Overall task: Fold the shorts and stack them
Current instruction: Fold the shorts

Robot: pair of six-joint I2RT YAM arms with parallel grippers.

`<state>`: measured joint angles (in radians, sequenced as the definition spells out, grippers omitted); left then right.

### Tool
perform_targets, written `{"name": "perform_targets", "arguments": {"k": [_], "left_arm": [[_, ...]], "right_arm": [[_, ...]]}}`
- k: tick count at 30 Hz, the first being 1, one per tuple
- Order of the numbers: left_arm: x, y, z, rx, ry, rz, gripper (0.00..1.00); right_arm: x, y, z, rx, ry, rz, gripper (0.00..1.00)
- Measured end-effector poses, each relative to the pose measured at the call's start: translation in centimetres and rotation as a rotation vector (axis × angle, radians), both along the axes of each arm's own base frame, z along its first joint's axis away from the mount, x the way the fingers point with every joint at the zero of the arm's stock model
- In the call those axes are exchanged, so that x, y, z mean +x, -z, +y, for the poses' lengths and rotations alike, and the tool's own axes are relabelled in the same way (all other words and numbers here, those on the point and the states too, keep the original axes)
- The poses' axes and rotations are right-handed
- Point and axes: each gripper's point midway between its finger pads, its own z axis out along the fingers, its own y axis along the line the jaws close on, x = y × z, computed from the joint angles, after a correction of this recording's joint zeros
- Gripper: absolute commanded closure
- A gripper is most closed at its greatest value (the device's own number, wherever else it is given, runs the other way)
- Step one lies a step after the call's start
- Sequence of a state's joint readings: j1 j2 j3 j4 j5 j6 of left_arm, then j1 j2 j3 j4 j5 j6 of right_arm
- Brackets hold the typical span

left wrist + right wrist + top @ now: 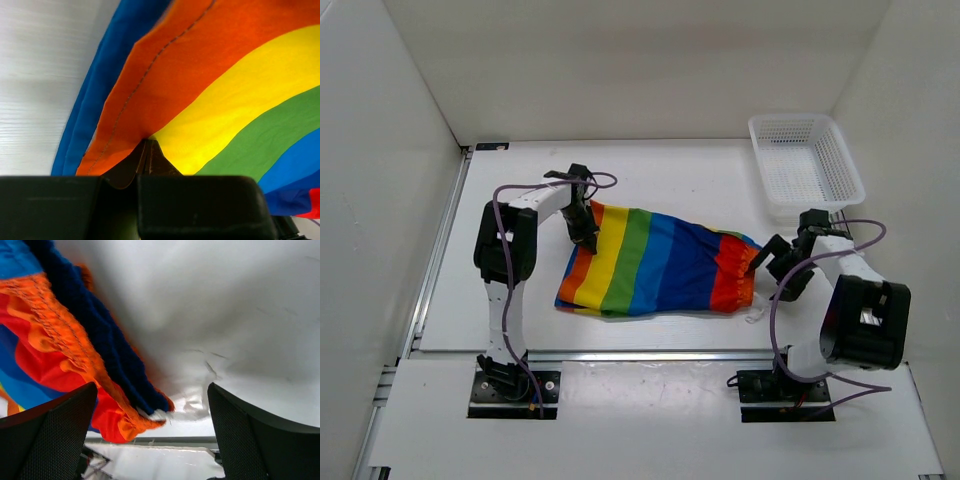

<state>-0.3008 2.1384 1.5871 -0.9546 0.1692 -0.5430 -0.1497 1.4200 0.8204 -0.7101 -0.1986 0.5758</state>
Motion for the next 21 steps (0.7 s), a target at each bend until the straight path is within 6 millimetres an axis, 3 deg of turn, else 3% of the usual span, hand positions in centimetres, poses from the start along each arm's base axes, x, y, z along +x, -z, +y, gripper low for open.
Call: {"name": "perform_targets", "arguments": {"k": [6, 9, 13, 14, 15, 16, 20, 21], "left_arm": [[0.2, -0.1, 0.3, 0.007, -0.004, -0.004, 0.9], [0.2, -0.1, 0.3, 0.016, 0.002, -0.008, 0.9], [0.2, -0.1, 0.3, 0.019, 0.003, -0.008, 0.9], [0.2, -0.1, 0.3, 0.019, 0.003, -0.008, 0.9], [0.2, -0.1, 0.3, 0.019, 0.003, -0.008, 0.9], [0.2, -0.1, 0.3, 0.019, 0.003, -0.008, 0.9], [0.2, -0.1, 0.3, 0.022, 0.005, -0.01, 0.9], [0.2, -0.1, 0.3, 0.024, 0.006, -0.01, 0.9]], "right_arm": [[1.7, 1.7, 2.7, 0.047, -0.166, 0.009, 0.09], [1.8, 2.1, 3.6, 0.06, -0.199, 0.019, 0.17], [2.0, 2.3, 5.1, 0.074, -0.252, 0.014, 0.36], [2.1, 2.4, 5.6, 0.077, -0.268, 0.016, 0.48], [2.1, 2.6, 6.0, 0.075, -0.285, 0.018, 0.55], [2.1, 2.8, 6.5, 0.078, -0.294, 0.019, 0.69], [2.2, 3.1, 7.3, 0.073, -0.304, 0.021, 0.99], [2.3, 3.0, 7.2, 0.067, -0.299, 0.018, 1.0]]}}
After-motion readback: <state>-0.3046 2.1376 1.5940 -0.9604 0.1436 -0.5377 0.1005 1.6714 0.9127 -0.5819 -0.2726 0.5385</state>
